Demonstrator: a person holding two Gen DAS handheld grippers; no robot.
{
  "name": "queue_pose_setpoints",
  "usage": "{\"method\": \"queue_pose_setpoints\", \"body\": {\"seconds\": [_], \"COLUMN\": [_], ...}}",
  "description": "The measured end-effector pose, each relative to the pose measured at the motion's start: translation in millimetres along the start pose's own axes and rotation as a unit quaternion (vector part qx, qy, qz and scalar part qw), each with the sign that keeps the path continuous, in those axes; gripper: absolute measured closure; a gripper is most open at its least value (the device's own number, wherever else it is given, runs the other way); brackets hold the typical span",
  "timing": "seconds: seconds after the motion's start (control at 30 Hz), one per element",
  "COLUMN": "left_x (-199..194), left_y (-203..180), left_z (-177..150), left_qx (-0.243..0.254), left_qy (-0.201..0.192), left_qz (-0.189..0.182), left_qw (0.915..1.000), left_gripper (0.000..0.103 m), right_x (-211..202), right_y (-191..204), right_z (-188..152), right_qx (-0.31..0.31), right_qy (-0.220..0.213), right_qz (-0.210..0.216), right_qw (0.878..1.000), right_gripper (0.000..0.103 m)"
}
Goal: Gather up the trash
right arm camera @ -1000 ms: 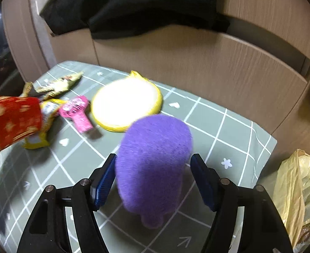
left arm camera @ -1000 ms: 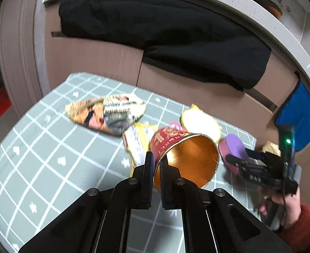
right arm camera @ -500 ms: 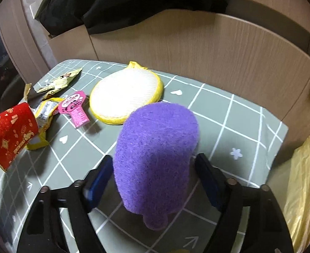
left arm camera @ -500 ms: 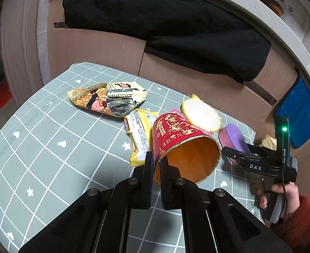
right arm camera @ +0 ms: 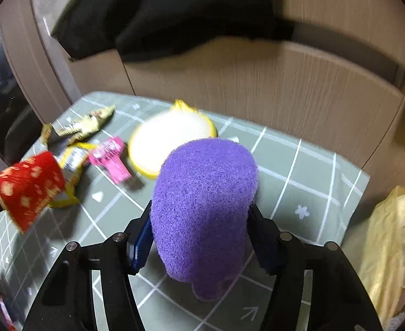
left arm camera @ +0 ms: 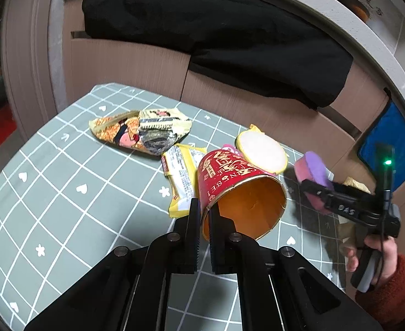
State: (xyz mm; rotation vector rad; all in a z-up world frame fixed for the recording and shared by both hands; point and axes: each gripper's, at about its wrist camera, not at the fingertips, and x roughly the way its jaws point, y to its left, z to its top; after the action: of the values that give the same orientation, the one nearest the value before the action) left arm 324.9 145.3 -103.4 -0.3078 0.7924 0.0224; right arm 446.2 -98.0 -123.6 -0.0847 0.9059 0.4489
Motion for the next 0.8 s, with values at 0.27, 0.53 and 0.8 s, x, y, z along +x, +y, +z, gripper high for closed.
{"method": "queue_pose_setpoints", "body": {"seconds": [0.27, 0.53, 0.8], "left_x": [-17.0, -49.8, -72.0], "left_y": [-20.9, -54.4, -53.9], "left_z": [10.1, 15.8, 5.0], "left_qx": [0.024, 0.055, 0.049], "left_qy": [-0.031, -0.072, -0.063], "left_qz": [0.009, 0.004, -0.027], "left_qw": [0.9992, 0.9959, 0.9965], "left_gripper": [0.097, 0.099, 0.096], "right_x": [-50.8, -107.4, -134.8], "right_y": [18.4, 20.8, 8.2], "right_z": [7.1, 0.8, -18.0], "right_qx": [-0.039, -0.054, -0.032], "right_qy": [-0.042, -0.083, -0.088], "right_qz": [0.0, 0.011, 0.02], "right_qw": [0.998, 0.995, 0.995], "right_gripper": [0.045, 0.045, 0.045]}}
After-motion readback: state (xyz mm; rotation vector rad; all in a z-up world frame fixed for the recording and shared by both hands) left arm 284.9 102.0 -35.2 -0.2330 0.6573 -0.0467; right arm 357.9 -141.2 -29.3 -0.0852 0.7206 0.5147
